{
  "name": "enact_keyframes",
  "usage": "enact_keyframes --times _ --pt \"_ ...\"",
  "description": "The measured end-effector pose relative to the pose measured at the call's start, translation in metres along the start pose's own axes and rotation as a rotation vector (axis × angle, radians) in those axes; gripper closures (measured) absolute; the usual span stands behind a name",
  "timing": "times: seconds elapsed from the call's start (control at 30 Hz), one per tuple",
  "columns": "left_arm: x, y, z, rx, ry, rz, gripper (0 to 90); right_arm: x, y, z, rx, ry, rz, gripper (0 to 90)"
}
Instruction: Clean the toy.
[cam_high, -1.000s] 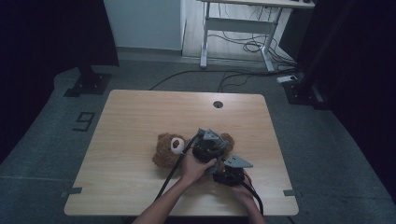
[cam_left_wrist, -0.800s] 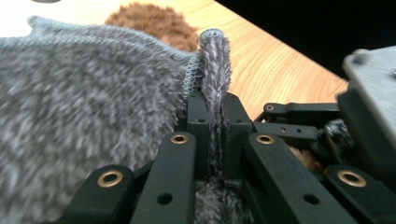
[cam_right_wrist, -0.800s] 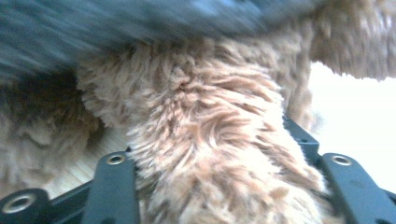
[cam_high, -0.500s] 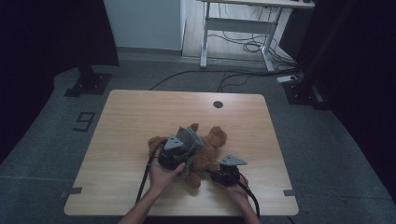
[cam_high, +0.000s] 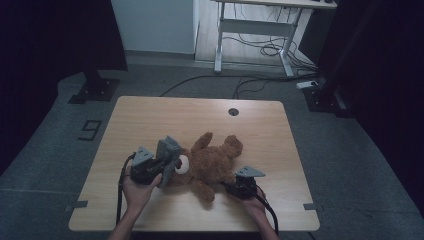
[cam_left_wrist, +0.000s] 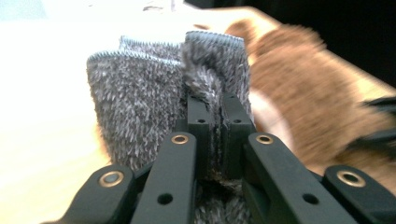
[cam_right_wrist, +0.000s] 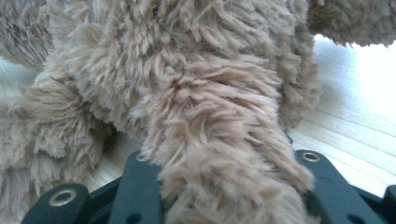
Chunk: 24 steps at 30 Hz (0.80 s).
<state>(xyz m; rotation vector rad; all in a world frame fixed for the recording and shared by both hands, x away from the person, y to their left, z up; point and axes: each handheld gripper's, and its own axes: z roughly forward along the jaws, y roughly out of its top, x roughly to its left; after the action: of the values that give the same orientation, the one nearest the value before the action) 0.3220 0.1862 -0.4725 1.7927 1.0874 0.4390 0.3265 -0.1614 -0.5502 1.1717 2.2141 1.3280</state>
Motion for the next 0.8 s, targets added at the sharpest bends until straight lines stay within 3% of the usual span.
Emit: enact_keyframes --times 0.07,0.2,0.23,0.3,0.37,0.5,0.57,0.63,0.73,0.8 --pt "0.008 -0.009 0.0 0.008 -0.015 -0.039 84.5 0.0 0.0 0.0 0.001 0.006 0.005 61.2" --pt "0.02 -0.011 0.0 0.047 0.08 -0.039 84.7 0.0 0.0 0.0 0.002 0.0 0.016 61.2" --pt "0.026 -0.013 0.003 0.066 0.093 -0.057 84.8 0.0 0.0 0.0 0.003 -0.002 0.021 61.2" --pt "0.038 -0.021 0.009 0.112 0.1 -0.093 84.9 0.0 -0.001 0.0 0.003 -0.004 0.021 61.2" --pt "0.047 -0.032 0.019 0.144 0.077 -0.135 84.9 -0.001 -0.001 -0.001 0.003 -0.002 0.03 61.2" --pt "0.043 -0.029 0.031 0.167 0.079 -0.111 84.8 -0.005 -0.001 -0.002 0.0 -0.007 0.04 61.2" --pt "0.042 -0.022 0.03 0.152 0.066 -0.118 84.8 -0.007 -0.001 -0.003 0.0 -0.014 0.055 61.1" --pt "0.037 -0.008 0.022 0.091 0.042 -0.108 84.8 -0.008 -0.002 -0.004 -0.002 -0.013 0.069 61.0" --pt "0.014 0.021 0.005 -0.001 -0.009 -0.046 84.7 -0.008 -0.002 -0.004 0.0 -0.014 0.071 60.8" --pt "-0.003 0.036 0.0 -0.034 -0.034 0.001 84.6 -0.007 -0.001 -0.003 0.001 -0.021 0.062 60.8"
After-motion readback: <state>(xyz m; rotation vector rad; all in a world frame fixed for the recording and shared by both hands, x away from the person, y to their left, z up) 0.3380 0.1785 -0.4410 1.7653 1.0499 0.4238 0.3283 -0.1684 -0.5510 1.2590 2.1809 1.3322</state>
